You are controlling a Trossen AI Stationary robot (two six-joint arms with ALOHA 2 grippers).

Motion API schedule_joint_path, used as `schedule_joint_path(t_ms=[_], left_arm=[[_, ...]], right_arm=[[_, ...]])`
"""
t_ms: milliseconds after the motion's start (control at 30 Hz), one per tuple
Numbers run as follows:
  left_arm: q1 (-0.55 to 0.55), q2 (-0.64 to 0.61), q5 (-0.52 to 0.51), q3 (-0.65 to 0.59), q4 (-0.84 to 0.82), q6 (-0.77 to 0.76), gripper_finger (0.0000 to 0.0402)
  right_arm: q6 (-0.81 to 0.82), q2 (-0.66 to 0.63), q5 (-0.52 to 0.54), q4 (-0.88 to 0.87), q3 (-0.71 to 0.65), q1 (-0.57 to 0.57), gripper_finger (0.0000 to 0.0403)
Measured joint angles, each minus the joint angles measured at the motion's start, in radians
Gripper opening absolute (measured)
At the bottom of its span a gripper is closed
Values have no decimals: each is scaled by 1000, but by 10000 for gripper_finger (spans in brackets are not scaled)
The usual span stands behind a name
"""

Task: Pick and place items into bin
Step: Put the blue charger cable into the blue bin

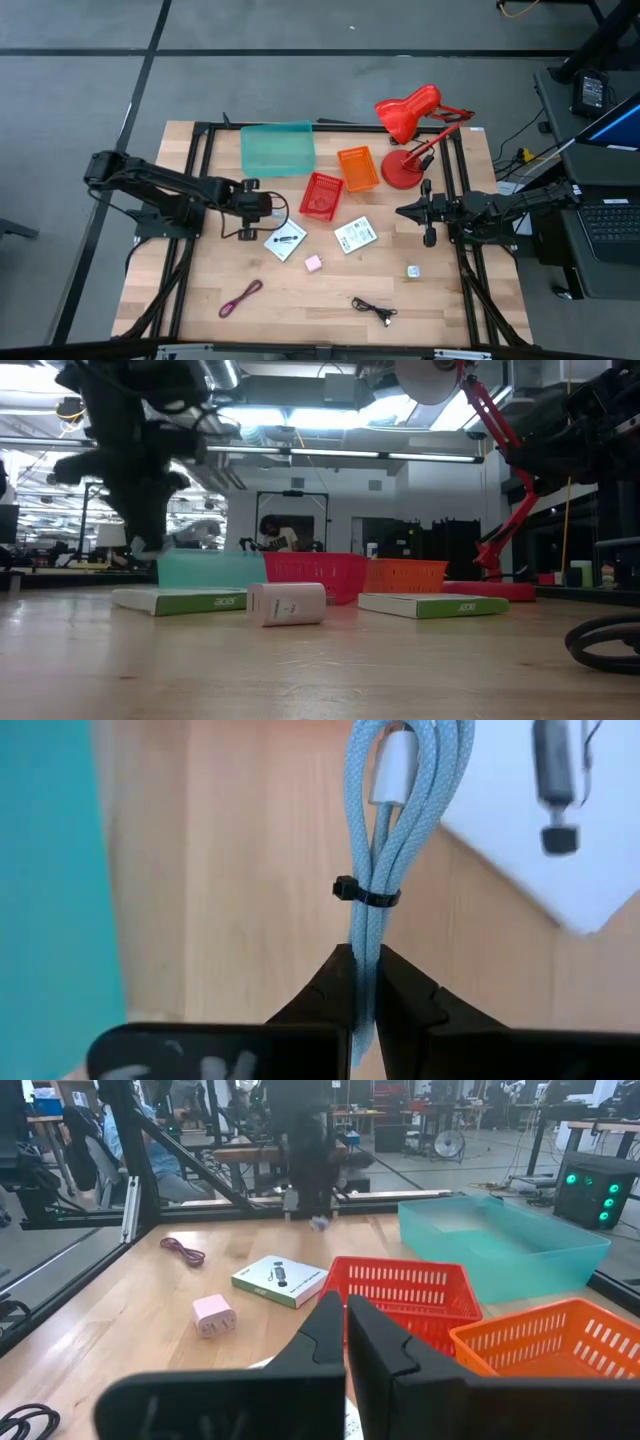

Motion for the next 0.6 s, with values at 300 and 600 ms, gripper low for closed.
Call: schedule_joint_path(t_ms=[300, 600], left_arm=[[0, -147, 3, -9, 134, 6, 16], [24, -181, 127, -122, 523, 147, 16]], right_arm=[[22, 0, 0, 0, 0, 0, 0], [49, 0, 0, -2, 0, 0, 0]])
